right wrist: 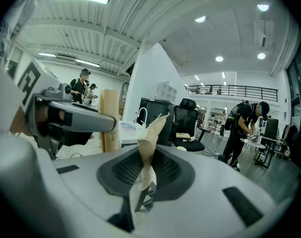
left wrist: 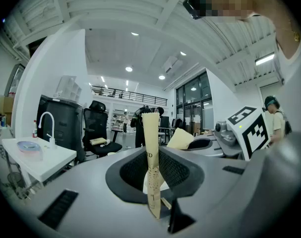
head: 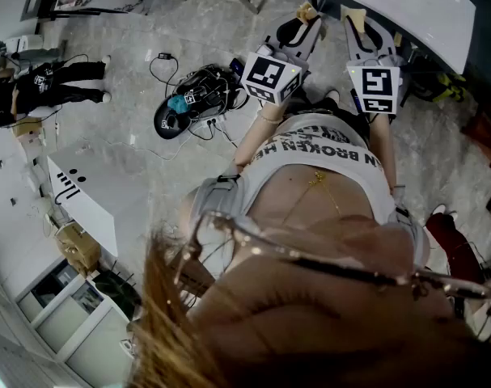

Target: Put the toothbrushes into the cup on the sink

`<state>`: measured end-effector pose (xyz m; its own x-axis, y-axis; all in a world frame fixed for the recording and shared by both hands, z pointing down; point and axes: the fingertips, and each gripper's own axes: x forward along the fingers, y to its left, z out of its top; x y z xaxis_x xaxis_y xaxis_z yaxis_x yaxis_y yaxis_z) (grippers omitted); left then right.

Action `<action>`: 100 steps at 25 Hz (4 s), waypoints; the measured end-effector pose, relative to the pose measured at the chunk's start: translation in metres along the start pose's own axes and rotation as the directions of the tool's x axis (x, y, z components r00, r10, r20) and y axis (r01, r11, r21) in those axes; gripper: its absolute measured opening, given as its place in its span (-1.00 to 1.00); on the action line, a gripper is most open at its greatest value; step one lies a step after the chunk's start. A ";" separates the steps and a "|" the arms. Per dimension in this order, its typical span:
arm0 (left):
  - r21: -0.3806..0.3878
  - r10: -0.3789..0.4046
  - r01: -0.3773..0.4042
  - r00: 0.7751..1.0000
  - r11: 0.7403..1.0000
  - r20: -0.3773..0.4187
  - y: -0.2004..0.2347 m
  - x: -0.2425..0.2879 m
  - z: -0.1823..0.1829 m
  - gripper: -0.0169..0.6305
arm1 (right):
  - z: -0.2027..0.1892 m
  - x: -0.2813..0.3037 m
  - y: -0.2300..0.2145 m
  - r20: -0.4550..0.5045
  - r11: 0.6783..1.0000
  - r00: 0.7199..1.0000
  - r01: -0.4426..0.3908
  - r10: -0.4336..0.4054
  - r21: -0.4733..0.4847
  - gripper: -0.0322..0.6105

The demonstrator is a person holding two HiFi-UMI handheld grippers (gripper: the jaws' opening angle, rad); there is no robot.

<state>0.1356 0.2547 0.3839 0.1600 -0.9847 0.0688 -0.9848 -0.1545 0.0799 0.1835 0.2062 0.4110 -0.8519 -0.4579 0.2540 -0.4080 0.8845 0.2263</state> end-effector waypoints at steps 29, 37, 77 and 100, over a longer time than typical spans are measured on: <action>0.002 -0.084 0.084 0.996 0.996 0.011 0.127 0.076 0.007 -0.74 | 0.018 0.129 -0.046 0.026 0.992 0.995 0.097 -0.100 0.077 -0.70; 0.010 -0.144 0.144 0.990 0.990 0.005 0.176 0.106 0.019 -0.74 | 0.036 0.189 -0.054 0.020 0.988 0.992 0.124 -0.126 0.094 -0.70; -0.028 -0.080 0.079 0.996 0.997 -0.046 0.202 0.274 0.019 -0.74 | 0.005 0.263 -0.201 0.021 0.992 0.999 0.027 -0.029 0.123 -0.70; -0.030 -0.340 0.339 0.940 0.940 -0.038 0.264 0.361 0.039 -0.74 | 0.012 0.316 -0.260 -0.088 0.939 0.953 0.302 -0.291 0.164 -0.70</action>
<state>-0.0697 -0.1444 0.3913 0.4880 -0.8696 0.0754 -0.8696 -0.4768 0.1284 0.0167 -0.1671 0.4213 -0.6638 -0.7018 0.2587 -0.6945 0.7067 0.1352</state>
